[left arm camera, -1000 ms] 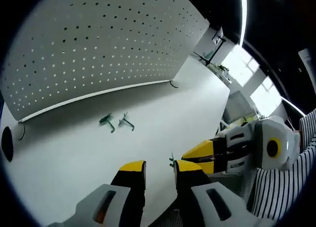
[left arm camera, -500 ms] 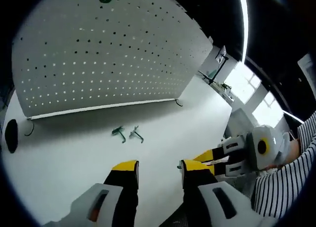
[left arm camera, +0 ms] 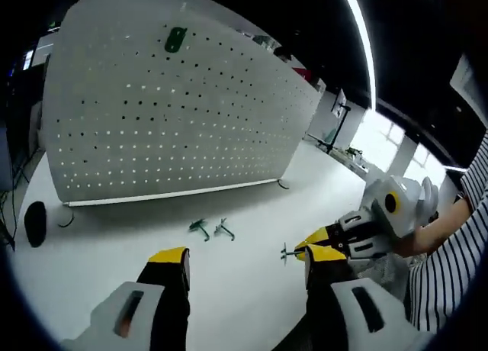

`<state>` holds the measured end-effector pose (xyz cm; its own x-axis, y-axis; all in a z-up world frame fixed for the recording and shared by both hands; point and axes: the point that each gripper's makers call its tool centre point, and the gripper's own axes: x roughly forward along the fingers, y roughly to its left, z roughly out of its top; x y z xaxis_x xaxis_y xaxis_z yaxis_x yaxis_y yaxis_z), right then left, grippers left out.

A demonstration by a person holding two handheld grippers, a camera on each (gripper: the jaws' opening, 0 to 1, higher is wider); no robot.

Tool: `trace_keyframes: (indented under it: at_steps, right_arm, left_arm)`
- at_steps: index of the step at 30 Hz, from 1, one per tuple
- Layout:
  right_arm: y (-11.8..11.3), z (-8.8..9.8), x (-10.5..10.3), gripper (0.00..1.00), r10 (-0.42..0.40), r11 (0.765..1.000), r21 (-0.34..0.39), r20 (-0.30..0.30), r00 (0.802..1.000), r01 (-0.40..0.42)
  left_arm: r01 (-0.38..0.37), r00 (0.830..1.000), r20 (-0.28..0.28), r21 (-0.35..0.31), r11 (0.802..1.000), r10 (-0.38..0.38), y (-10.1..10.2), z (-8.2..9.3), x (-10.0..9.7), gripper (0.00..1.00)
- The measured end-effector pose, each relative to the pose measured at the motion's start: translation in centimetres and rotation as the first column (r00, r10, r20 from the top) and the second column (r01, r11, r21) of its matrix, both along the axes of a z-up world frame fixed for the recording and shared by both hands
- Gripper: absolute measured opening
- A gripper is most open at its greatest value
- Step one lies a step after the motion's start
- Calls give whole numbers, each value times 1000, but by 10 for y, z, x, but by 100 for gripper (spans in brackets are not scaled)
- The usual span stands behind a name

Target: Insert the hook assembly into the mounting plate slot until the hook locks in place.

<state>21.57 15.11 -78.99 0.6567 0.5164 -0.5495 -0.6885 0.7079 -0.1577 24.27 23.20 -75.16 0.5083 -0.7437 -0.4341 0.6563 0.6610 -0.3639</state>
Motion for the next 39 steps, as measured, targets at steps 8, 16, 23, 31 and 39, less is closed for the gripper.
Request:
trace_keyframes:
  at_steps: [8, 16, 23, 31, 39]
  right_arm:
    - [1, 13, 15, 1, -67, 997, 52, 49, 997, 64]
    - [5, 45, 39, 1, -174, 979, 135, 170, 970, 152]
    - [2, 69, 71, 1, -301, 937, 240, 193, 934, 252]
    - [-12, 98, 102, 1, -434, 876, 330, 224, 873, 351]
    - [-27, 111, 124, 1, -520, 821, 389, 205, 829, 419]
  left_arm:
    - [-53, 998, 19, 15, 998, 52, 4, -9, -9, 78]
    - [-147, 981, 130, 21, 989, 144, 4, -3, -7, 85]
    - [-212, 962, 174, 1, 977, 209, 5, -5, -9, 82]
    - [-194, 969, 162, 22, 981, 188, -5, -19, -23, 82]
    - [-226, 951, 225, 42, 973, 211, 10, -8, -19, 81]
